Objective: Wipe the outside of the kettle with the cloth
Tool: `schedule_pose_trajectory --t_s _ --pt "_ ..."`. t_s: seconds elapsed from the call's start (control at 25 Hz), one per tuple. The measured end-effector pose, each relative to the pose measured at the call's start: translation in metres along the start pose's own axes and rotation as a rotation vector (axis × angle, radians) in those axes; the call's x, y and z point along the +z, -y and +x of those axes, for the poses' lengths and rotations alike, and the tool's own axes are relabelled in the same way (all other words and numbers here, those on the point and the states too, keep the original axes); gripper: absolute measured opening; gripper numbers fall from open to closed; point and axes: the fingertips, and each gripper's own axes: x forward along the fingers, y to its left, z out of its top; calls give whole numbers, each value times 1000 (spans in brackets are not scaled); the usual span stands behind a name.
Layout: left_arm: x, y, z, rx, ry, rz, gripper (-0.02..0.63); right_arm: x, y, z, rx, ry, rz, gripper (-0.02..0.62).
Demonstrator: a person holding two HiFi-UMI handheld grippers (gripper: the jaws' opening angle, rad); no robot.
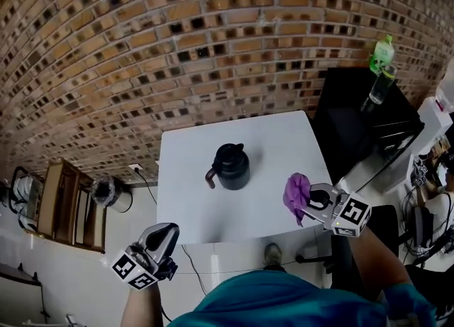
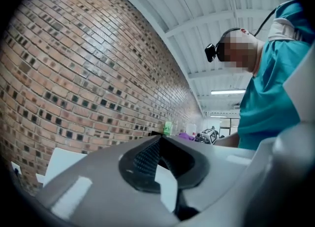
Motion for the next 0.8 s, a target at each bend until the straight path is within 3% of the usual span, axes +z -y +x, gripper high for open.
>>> schedule_pose_trajectory --t_s 0.16,0.28,0.44,0.6,0.8 --pt "-13 15 -75 -1 -30 -43 0 13 -54 6 -79 13 25 64" --pt "-16 35 -126 -40 -46 -99 0 30 -104 13 -145 53 108 64" --pt "-13 68 -182 -62 -88 -116 0 56 -180 18 -168 65 124 64" --pt "-9 97 -197 -19 -69 -159 0 79 -248 4 -133 78 75 64" --pt "-24 152 -181 4 -46 -171 0 64 -304 -30 -81 94 49 64"
